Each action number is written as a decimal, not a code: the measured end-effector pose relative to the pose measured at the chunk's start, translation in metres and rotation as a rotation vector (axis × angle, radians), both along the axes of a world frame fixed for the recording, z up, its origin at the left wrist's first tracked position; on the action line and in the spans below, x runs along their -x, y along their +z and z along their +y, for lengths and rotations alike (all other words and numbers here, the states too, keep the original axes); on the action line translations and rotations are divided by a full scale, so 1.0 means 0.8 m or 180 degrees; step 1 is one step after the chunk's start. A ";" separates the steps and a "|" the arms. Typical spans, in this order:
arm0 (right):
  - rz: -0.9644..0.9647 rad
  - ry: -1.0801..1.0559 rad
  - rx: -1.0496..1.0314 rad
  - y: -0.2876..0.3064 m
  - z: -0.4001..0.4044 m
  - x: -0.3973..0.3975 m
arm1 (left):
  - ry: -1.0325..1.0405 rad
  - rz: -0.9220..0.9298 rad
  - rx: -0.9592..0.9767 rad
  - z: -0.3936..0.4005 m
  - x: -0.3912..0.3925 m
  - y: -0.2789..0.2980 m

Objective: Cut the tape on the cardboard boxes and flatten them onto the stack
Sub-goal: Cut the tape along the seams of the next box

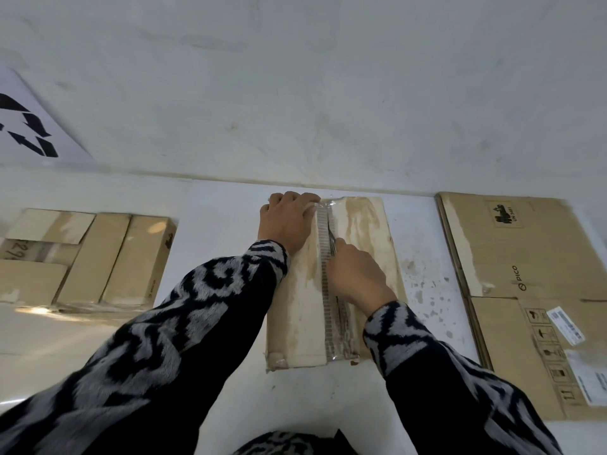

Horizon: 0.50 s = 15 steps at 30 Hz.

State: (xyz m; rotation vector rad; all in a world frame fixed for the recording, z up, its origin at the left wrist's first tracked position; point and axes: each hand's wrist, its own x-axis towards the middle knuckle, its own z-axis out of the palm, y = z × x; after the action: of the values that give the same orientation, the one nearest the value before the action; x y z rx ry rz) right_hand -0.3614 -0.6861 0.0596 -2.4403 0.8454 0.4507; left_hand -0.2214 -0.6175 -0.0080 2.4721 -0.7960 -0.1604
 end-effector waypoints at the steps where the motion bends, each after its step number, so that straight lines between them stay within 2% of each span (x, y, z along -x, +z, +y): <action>1: -0.0008 -0.0035 -0.0036 -0.001 0.001 -0.001 | 0.0000 0.0033 -0.0006 0.000 0.000 0.001; 6: -0.0034 -0.0157 -0.0199 -0.001 0.000 -0.008 | -0.0049 0.0076 -0.0131 0.002 0.001 0.000; 15: -0.0009 -0.0067 0.0072 -0.006 0.006 0.004 | -0.0107 -0.0073 -0.0111 0.002 0.001 -0.005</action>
State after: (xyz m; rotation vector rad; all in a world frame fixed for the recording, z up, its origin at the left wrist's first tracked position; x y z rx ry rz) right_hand -0.3649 -0.6811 0.0547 -2.4498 0.8788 0.4322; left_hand -0.2219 -0.6162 -0.0122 2.4985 -0.8516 -0.1597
